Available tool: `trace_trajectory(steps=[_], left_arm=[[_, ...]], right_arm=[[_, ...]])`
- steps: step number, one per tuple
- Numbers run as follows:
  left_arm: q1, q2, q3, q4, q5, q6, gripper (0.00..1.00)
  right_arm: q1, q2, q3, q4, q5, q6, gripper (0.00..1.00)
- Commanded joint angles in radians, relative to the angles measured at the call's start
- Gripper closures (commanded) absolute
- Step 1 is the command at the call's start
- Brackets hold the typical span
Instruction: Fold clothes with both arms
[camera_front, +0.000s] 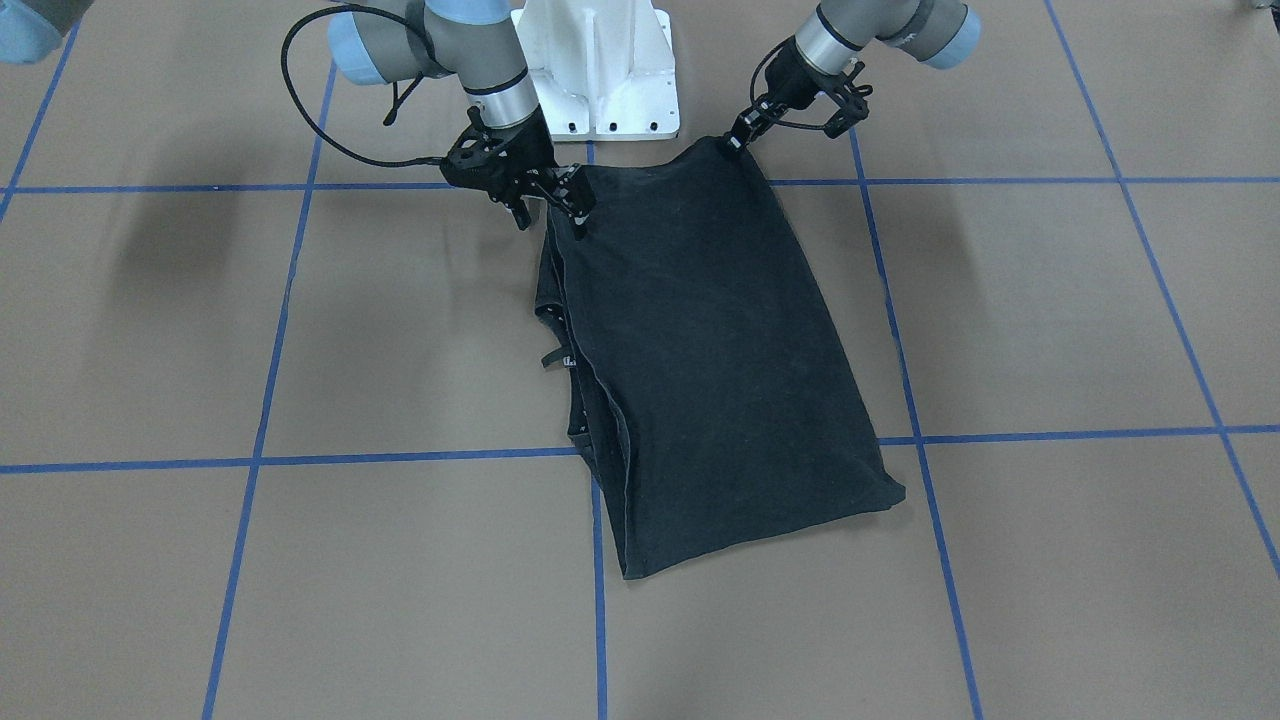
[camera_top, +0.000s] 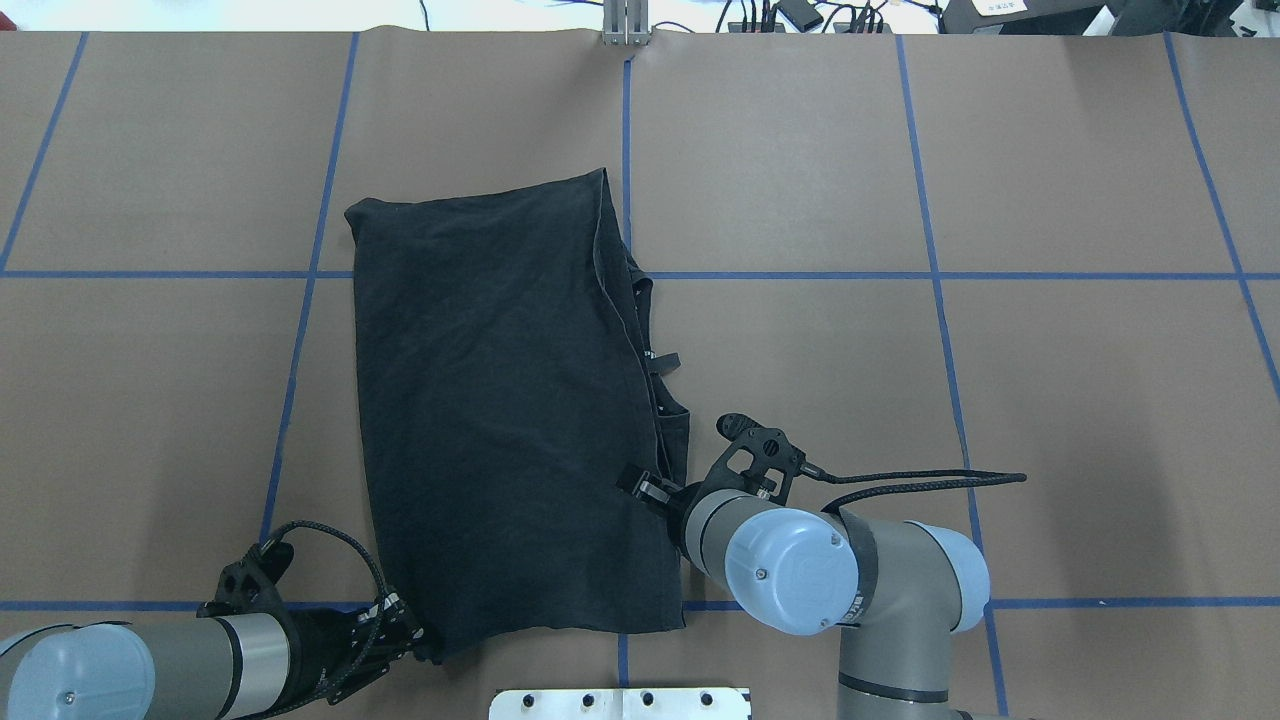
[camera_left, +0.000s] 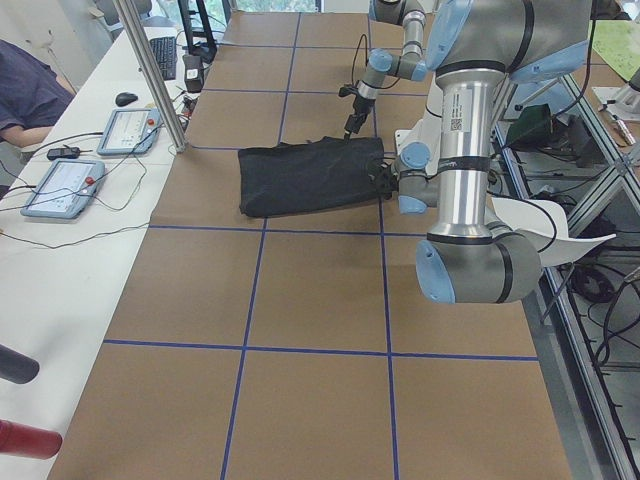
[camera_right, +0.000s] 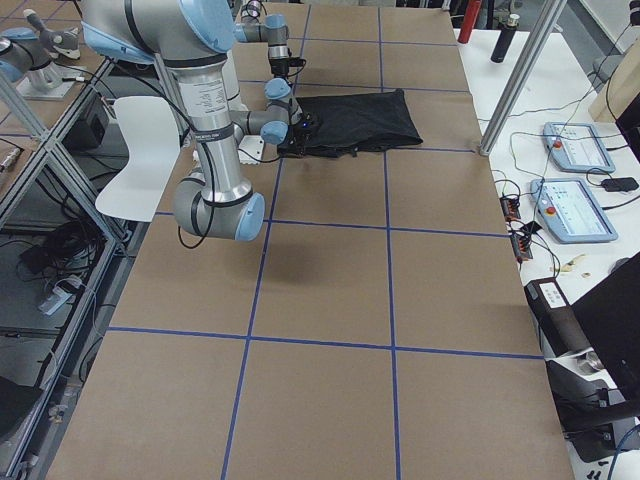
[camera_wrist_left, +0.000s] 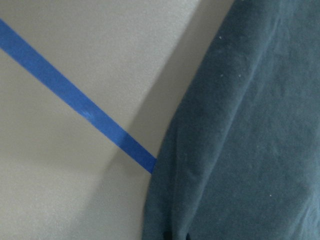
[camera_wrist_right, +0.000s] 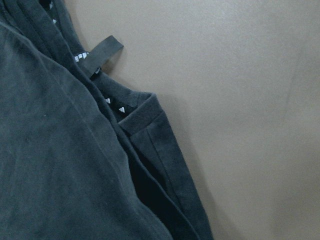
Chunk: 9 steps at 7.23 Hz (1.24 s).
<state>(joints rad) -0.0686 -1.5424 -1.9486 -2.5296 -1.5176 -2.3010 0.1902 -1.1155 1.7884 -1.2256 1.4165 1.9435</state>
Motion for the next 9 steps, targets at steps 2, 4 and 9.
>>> trace_trajectory(steps=[2, 4, 9], left_arm=[[0.001, 0.001, 0.000, 0.000, 0.000, 0.000, 1.00], [0.001, 0.001, 0.000, 0.000, 0.000, 0.000, 1.00], [0.001, 0.002, 0.000, 0.000, 0.002, 0.000, 1.00]], right_arm=[[-0.005, 0.008, -0.027, 0.000, -0.018, 0.000, 0.24], [-0.005, 0.016, -0.027, -0.002, -0.018, 0.000, 0.44], [-0.011, 0.023, -0.034, -0.014, -0.019, 0.000, 0.60]])
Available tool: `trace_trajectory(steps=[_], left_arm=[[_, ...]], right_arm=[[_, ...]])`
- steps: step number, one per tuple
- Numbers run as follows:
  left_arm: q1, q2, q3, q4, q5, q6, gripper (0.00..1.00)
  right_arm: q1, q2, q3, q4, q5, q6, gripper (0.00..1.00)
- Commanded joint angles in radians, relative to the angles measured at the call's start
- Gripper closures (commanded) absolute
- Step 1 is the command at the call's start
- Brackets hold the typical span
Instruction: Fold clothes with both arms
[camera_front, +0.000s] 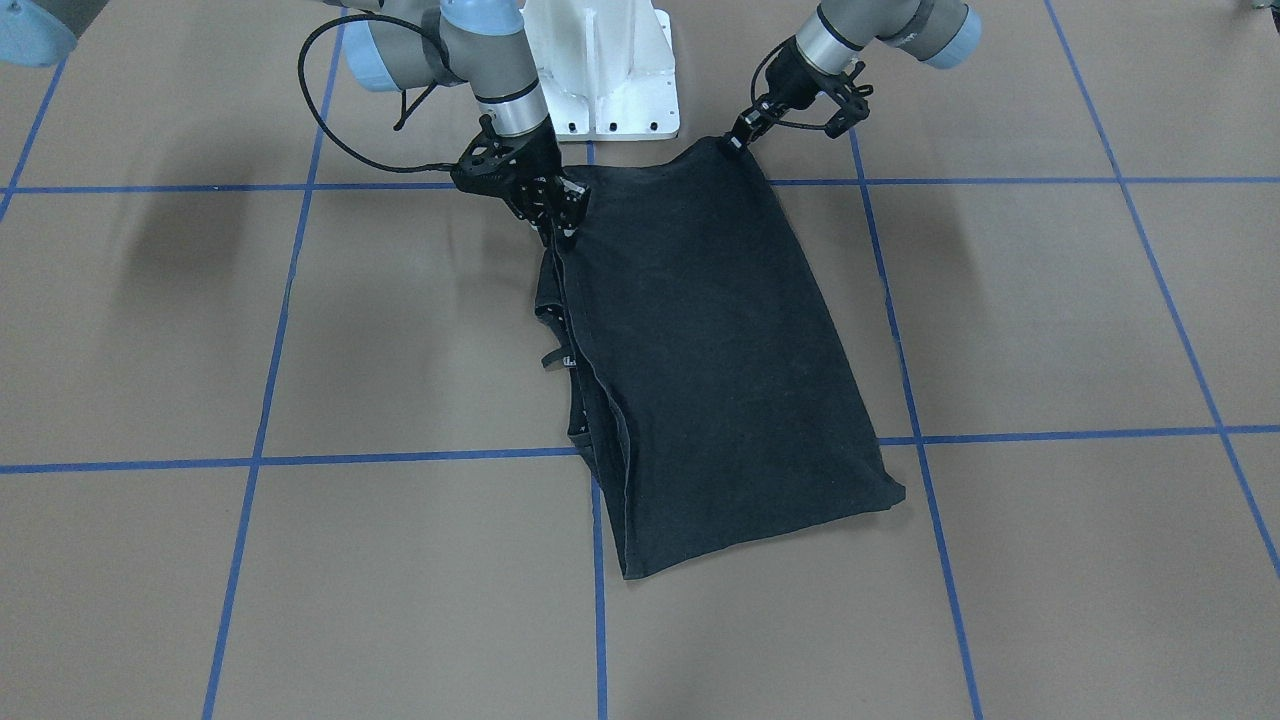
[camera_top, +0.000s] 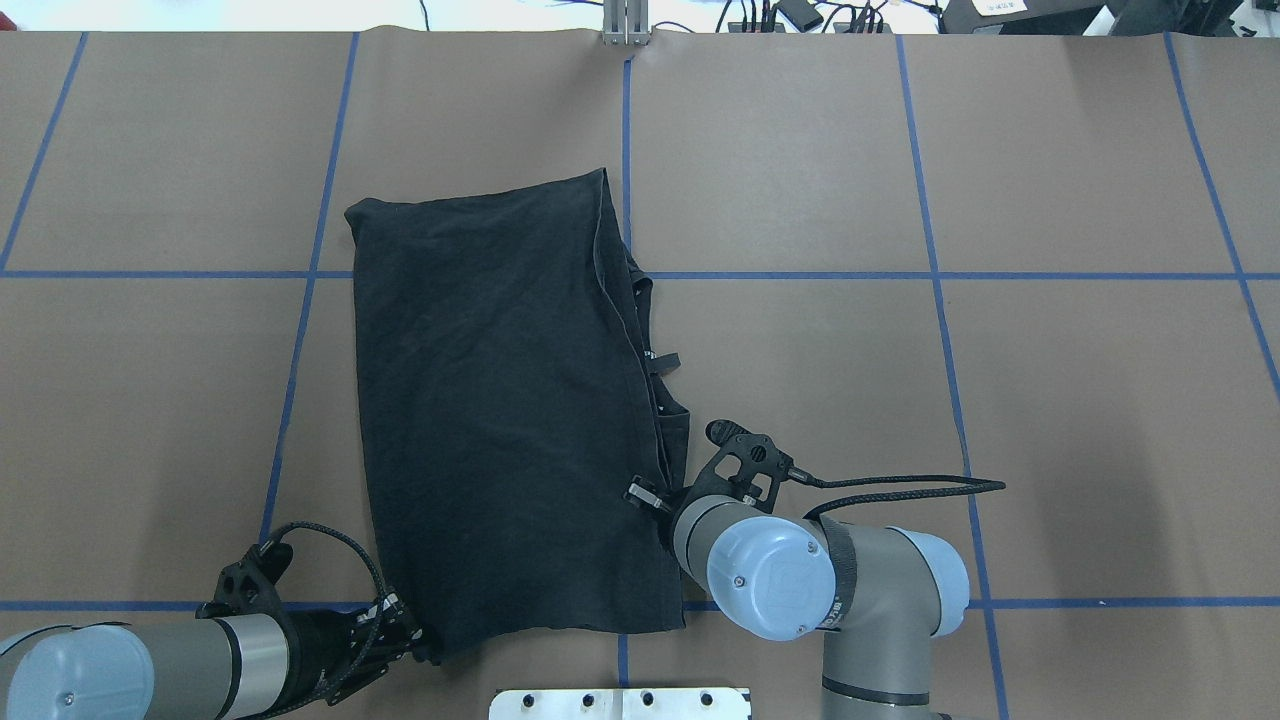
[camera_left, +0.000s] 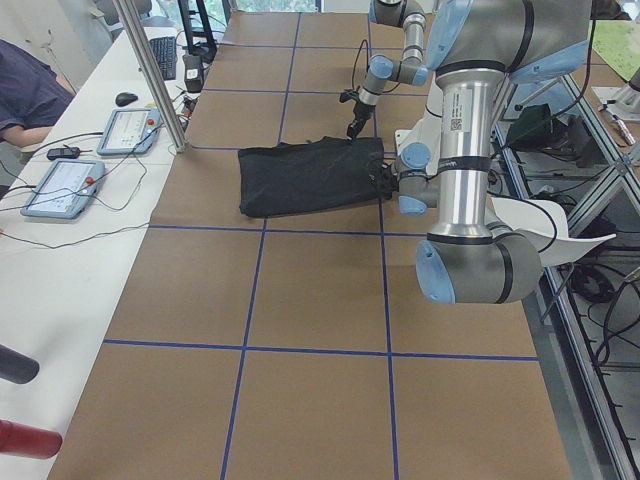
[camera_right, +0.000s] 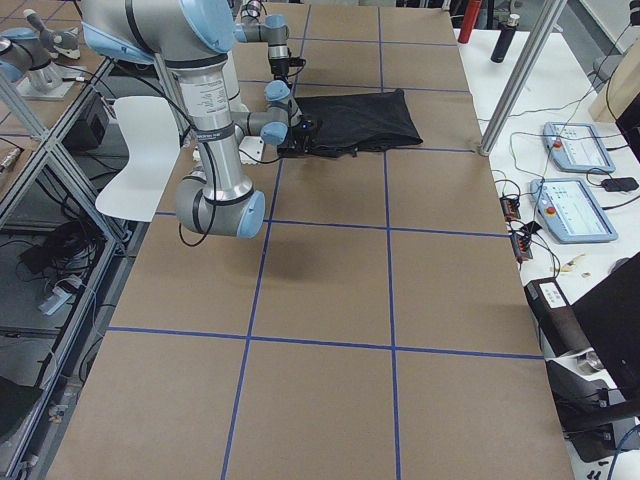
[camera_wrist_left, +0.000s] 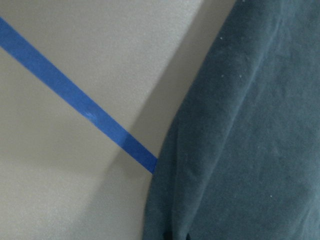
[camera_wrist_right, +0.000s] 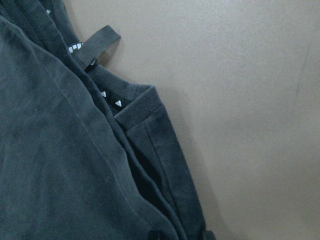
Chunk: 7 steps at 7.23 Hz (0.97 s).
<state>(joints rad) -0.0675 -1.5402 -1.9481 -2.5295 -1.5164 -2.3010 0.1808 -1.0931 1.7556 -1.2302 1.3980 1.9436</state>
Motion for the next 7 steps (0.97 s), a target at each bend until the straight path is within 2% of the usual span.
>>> trace_trajectory(steps=[1, 2, 3, 5, 7], left_arm=[[-0.001, 0.000, 0.000, 0.000, 0.001, 0.000, 1.00], [-0.002, -0.001, -0.002, 0.000, 0.001, 0.000, 1.00], [-0.002, -0.001, 0.000, 0.000, -0.001, 0.000, 1.00], [0.000, -0.003, -0.002, 0.000, -0.001, 0.002, 1.00], [-0.002, 0.003, -0.040, 0.000, -0.011, 0.041, 1.00]], right_arm=[[-0.001, 0.005, 0.001, -0.027, -0.001, -0.002, 0.60], [-0.001, 0.009, 0.007, -0.031, -0.001, 0.000, 0.78], [0.000, 0.009, 0.011, -0.031, -0.001, -0.002, 1.00], [0.005, 0.007, 0.031, -0.031, 0.009, -0.008, 1.00], [0.003, -0.039, 0.108, -0.058, 0.025, -0.011, 1.00]])
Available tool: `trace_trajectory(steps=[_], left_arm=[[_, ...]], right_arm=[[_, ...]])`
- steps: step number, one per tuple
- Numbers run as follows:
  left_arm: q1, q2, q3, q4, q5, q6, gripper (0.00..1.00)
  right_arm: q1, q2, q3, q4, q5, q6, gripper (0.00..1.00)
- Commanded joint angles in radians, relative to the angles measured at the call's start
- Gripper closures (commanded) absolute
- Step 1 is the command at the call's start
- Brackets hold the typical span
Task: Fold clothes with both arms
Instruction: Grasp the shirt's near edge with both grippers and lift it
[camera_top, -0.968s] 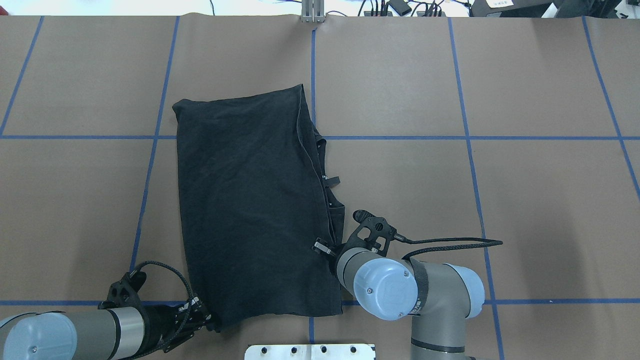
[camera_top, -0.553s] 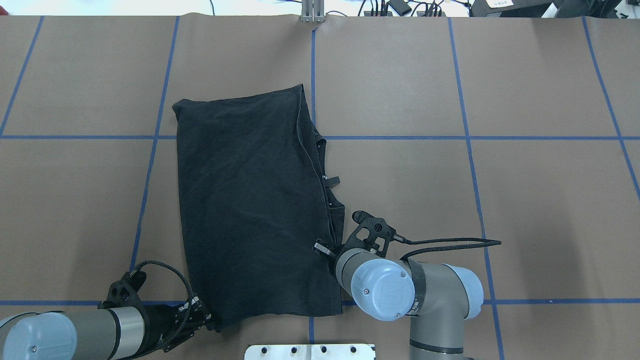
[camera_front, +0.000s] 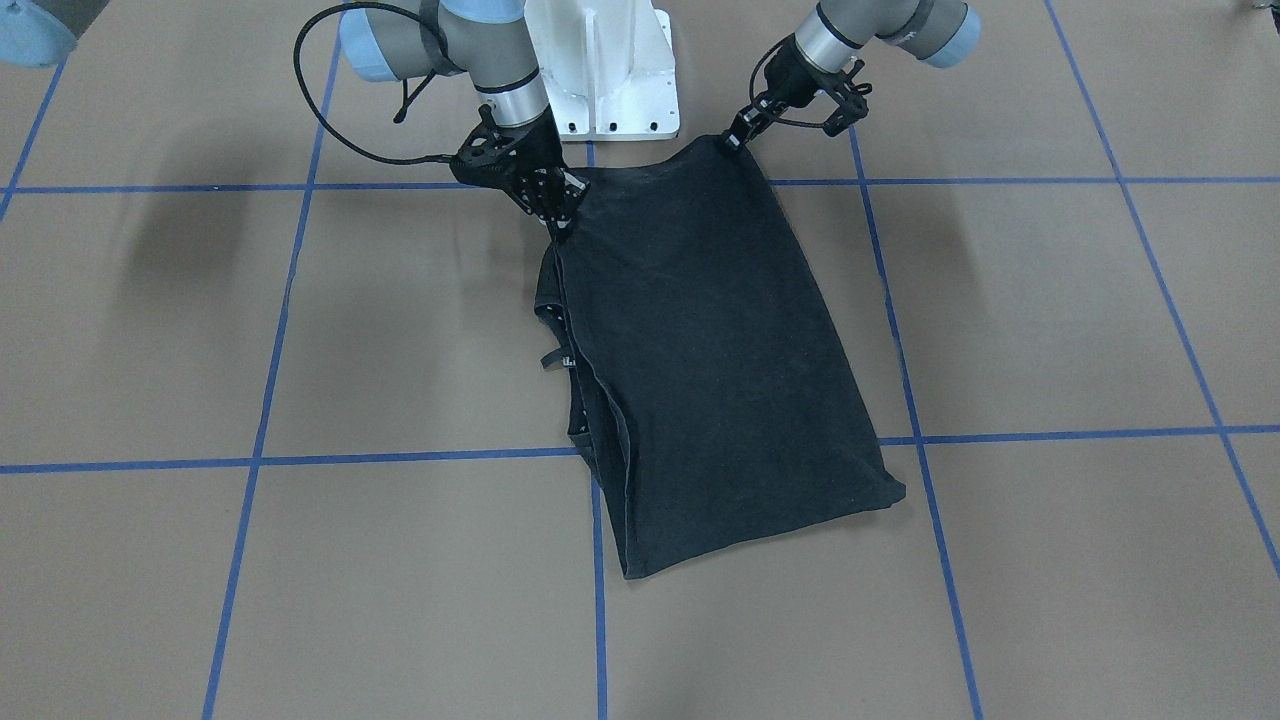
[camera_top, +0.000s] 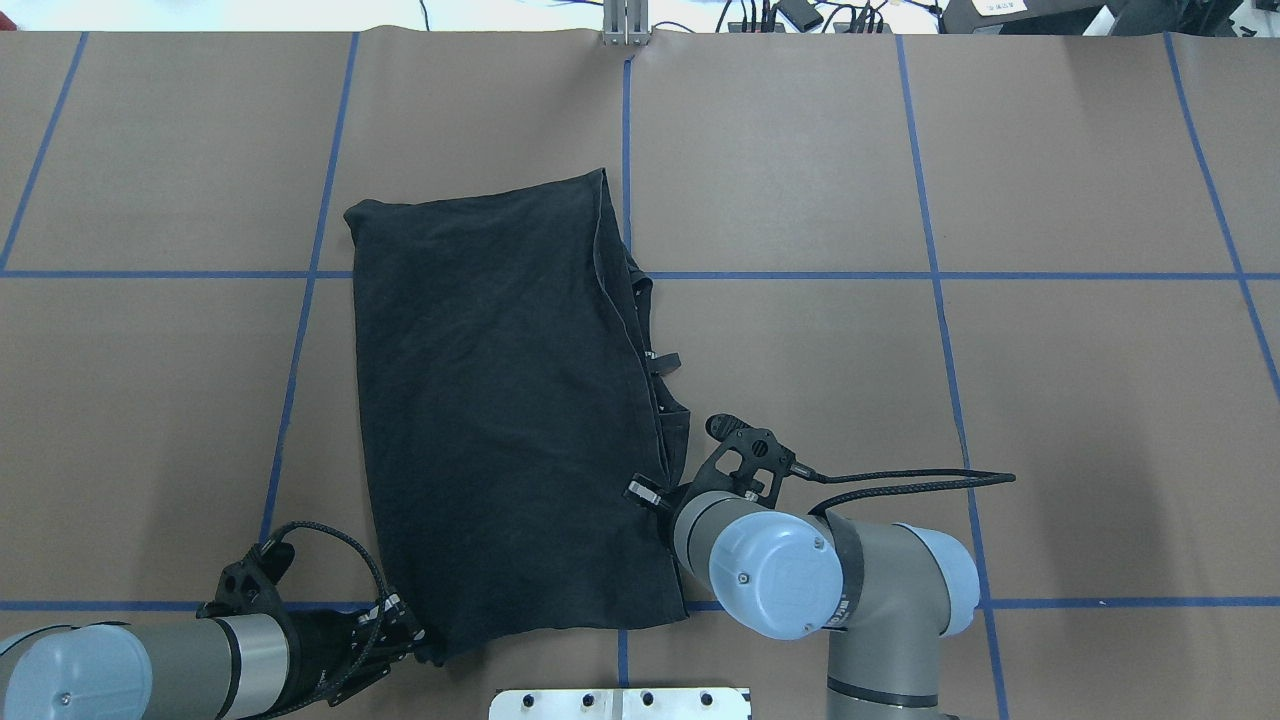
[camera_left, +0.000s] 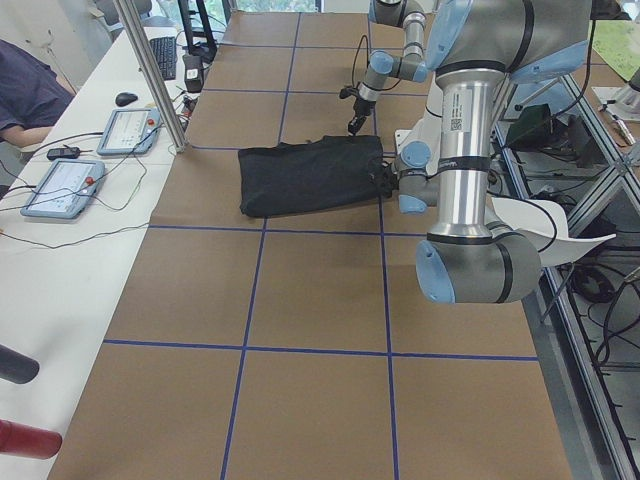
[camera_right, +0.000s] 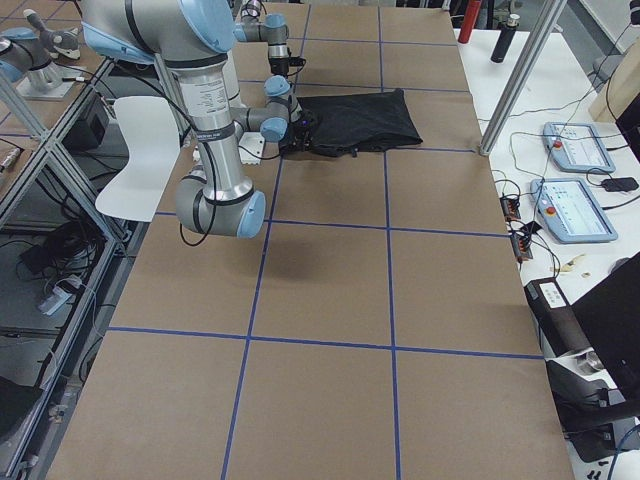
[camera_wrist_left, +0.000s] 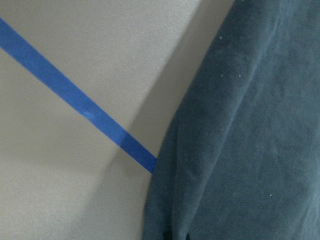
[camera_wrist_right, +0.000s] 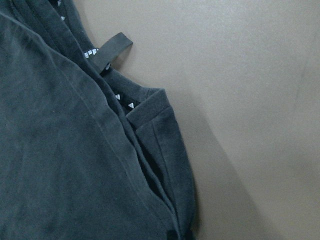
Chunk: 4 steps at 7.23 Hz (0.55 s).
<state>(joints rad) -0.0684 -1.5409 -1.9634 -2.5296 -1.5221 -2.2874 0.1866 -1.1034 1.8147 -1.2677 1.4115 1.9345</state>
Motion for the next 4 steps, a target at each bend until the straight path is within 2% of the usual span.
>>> trace_trajectory(steps=[1, 3, 4], left_arm=[[-0.002, 0.008, -0.063, 0.000, -0.029, 0.060, 1.00], [-0.007, 0.031, -0.161, 0.000, -0.090, 0.071, 1.00], [-0.013, 0.044, -0.225, 0.003, -0.130, 0.071, 1.00]], right_arm=[[-0.045, -0.061, 0.145, -0.104, 0.012, -0.002, 1.00], [-0.126, -0.111, 0.335, -0.243, 0.008, 0.003, 1.00], [-0.139, -0.116, 0.400, -0.304, 0.007, 0.003, 1.00]])
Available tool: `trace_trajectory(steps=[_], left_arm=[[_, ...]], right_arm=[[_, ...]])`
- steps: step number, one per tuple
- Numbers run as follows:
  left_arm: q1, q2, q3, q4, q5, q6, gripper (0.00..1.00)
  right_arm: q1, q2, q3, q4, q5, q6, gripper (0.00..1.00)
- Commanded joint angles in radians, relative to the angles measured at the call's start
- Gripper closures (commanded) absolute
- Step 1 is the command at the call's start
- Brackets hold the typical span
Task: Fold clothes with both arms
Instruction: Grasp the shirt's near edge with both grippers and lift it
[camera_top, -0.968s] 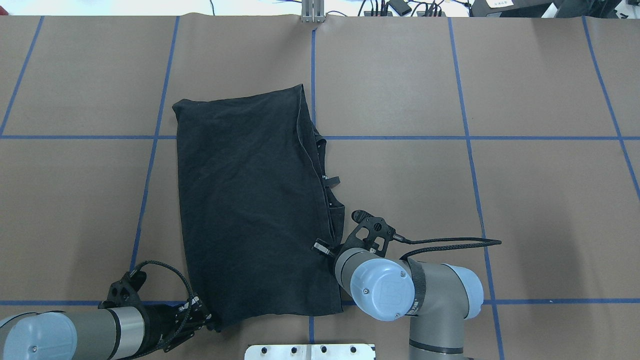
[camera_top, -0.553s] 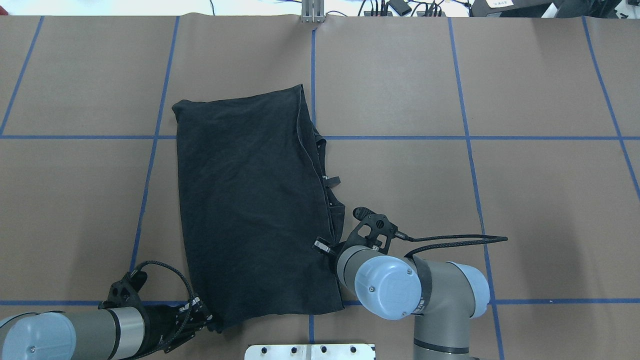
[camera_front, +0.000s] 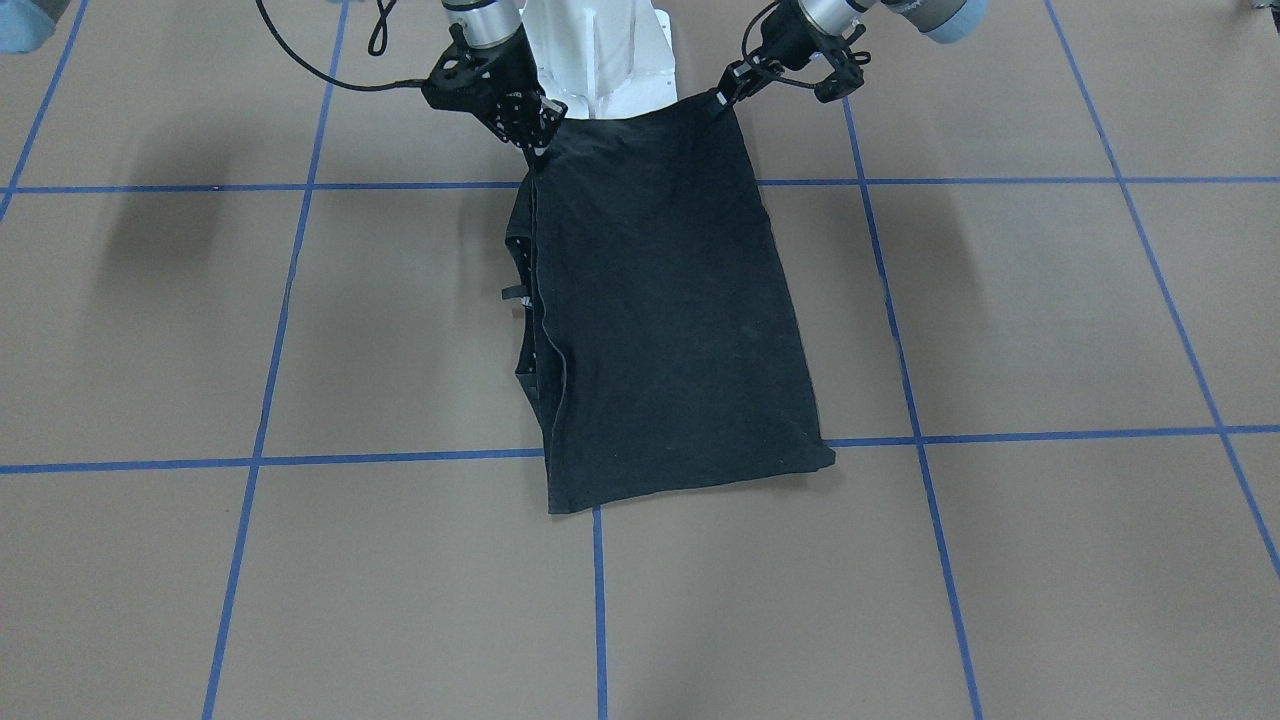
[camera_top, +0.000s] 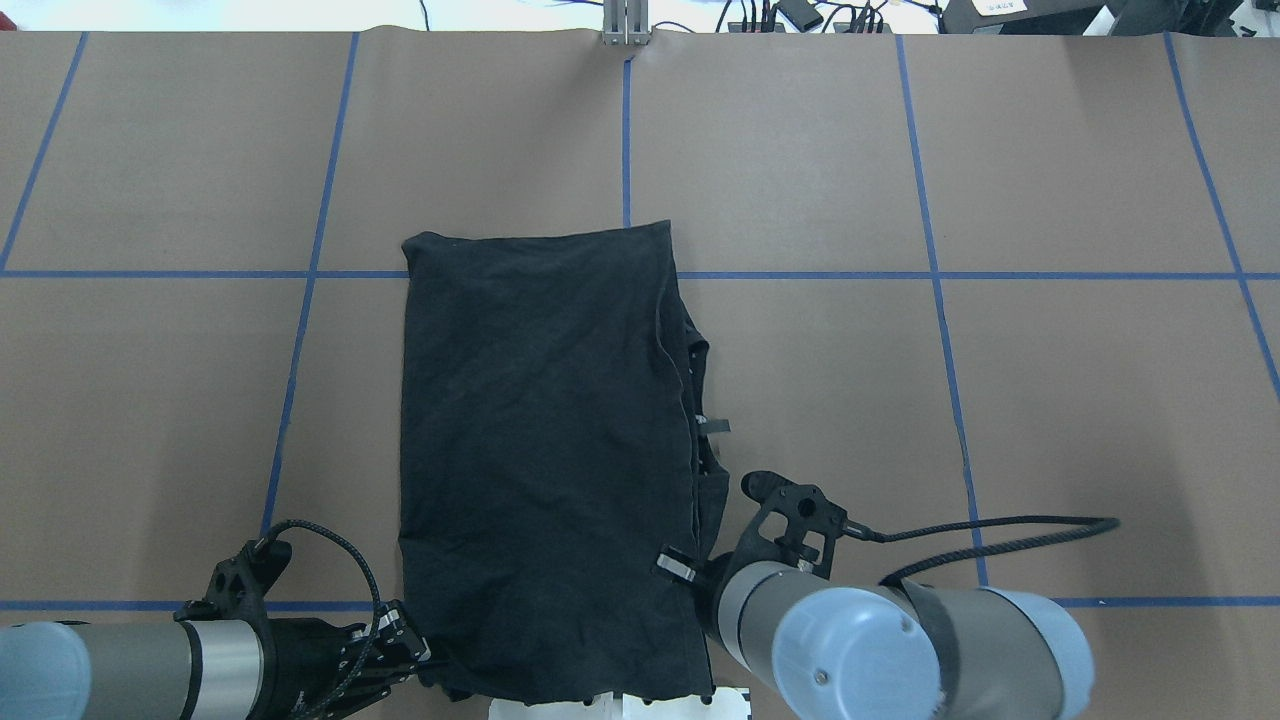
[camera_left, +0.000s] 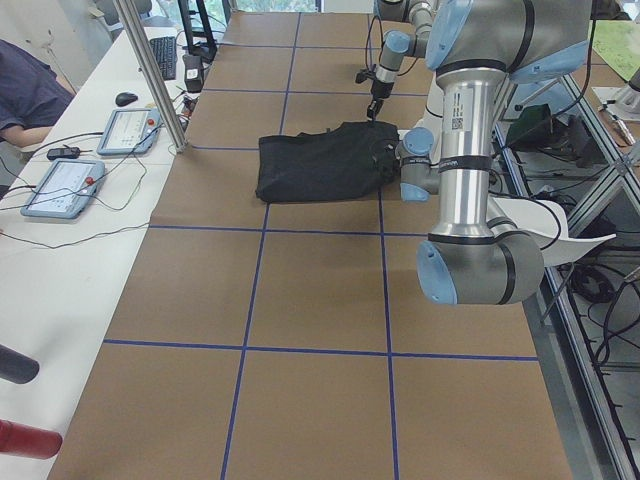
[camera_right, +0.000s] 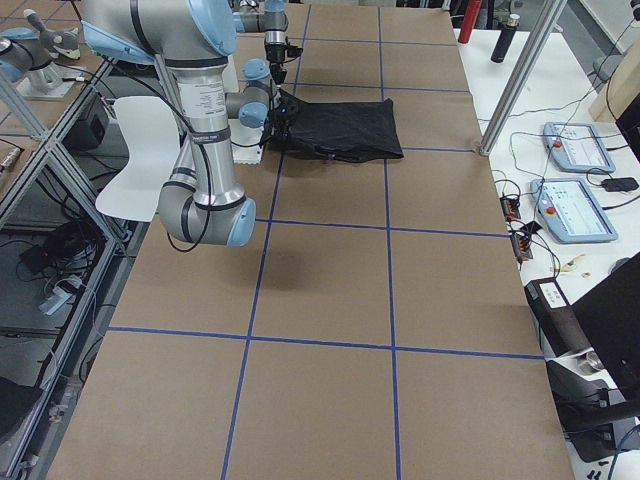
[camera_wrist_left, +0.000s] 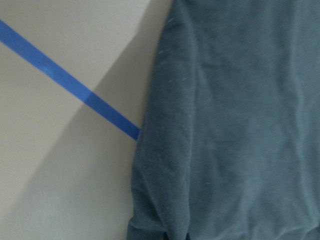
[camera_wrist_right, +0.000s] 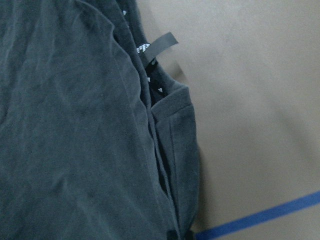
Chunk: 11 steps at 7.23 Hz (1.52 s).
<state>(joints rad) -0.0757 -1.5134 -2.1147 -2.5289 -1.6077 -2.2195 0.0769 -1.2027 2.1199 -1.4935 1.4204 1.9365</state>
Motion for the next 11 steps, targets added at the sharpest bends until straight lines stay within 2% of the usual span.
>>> trace_trajectory(steps=[1, 2, 3, 4, 5, 6, 7, 8, 9, 11], left_arm=[[-0.048, 0.012, -0.094, 0.012, -0.087, 0.003, 1.00], [-0.102, -0.005, -0.088, 0.074, -0.136, 0.003, 1.00], [-0.148, -0.042, -0.082, 0.114, -0.138, 0.056, 1.00], [-0.191, -0.109, -0.045, 0.171, -0.136, 0.131, 1.00], [-0.243, -0.220, 0.028, 0.241, -0.138, 0.153, 1.00], [-0.281, -0.294, 0.079, 0.287, -0.140, 0.208, 1.00], [-0.321, -0.304, 0.085, 0.300, -0.150, 0.237, 1.00], [-0.375, -0.304, 0.084, 0.300, -0.213, 0.266, 1.00], [-0.430, -0.306, 0.084, 0.300, -0.275, 0.268, 1.00], [-0.475, -0.307, 0.084, 0.300, -0.304, 0.270, 1.00]], right_arm=[[-0.025, -0.015, 0.142, -0.126, 0.003, -0.004, 1.00], [0.012, -0.005, 0.134, -0.132, 0.005, -0.005, 1.00], [0.061, -0.001, 0.127, -0.134, 0.005, -0.008, 1.00], [0.104, -0.001, 0.111, -0.134, 0.006, -0.013, 1.00], [0.138, 0.003, 0.097, -0.134, 0.005, -0.014, 1.00], [0.170, 0.038, 0.044, -0.134, 0.006, -0.014, 1.00], [0.202, 0.105, -0.060, -0.133, 0.006, -0.017, 1.00], [0.219, 0.155, -0.128, -0.133, 0.005, -0.042, 1.00], [0.233, 0.158, -0.135, -0.133, 0.008, -0.059, 1.00], [0.283, 0.160, -0.135, -0.133, 0.049, -0.108, 1.00]])
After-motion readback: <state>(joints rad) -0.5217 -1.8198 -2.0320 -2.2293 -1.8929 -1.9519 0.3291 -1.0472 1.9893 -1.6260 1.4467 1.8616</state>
